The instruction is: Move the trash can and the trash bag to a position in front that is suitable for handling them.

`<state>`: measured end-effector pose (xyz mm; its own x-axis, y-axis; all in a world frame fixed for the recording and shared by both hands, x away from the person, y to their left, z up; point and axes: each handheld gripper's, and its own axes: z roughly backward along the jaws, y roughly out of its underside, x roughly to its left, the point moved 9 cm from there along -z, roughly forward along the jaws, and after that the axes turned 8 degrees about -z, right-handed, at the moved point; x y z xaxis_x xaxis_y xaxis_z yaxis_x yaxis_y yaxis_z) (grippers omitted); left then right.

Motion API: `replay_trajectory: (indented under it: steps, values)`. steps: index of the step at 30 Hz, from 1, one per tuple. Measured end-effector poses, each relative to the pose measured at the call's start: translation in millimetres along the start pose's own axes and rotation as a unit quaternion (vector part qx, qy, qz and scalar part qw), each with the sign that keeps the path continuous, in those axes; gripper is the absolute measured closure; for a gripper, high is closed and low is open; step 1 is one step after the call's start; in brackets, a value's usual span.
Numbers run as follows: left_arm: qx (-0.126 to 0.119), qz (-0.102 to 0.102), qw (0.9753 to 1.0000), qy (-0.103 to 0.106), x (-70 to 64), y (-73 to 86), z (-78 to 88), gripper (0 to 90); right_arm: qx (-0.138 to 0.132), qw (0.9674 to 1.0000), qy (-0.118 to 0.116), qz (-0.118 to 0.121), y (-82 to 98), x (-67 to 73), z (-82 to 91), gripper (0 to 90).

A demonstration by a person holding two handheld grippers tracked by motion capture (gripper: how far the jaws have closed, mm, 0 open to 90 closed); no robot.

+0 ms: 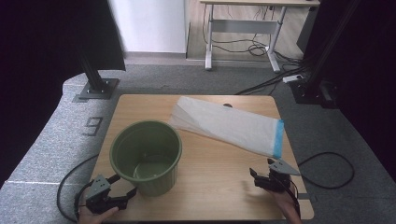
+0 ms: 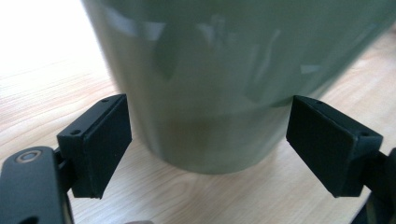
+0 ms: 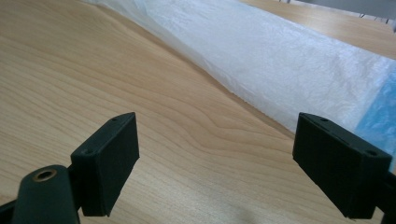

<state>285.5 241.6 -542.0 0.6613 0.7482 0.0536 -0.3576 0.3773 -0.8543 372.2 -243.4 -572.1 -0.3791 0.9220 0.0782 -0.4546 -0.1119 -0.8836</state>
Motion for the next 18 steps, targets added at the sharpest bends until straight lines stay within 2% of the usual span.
replay_trajectory:
  steps: [2,5,13,18]
  values:
    - [0.002,-0.012,0.9998,0.015,-7.2,-3.1,-4.7,13.5,0.001,1.0,-0.003,0.003,0.2,2.2,-0.1,13.9]
    - [0.006,-0.015,0.9998,0.012,-8.3,-5.2,-8.2,11.8,0.001,1.0,-0.005,0.005,0.1,3.9,0.0,13.9]
    - [0.001,-0.016,0.9995,0.026,-9.9,-10.4,-21.2,12.6,0.01,0.9999,-0.003,-0.001,5.5,1.3,0.0,14.0]
    - [0.007,-0.021,0.9993,0.03,-10.7,-12.4,-27.3,12.7,0.006,1.0,0.0,-0.002,6.1,0.8,4.9,14.1]
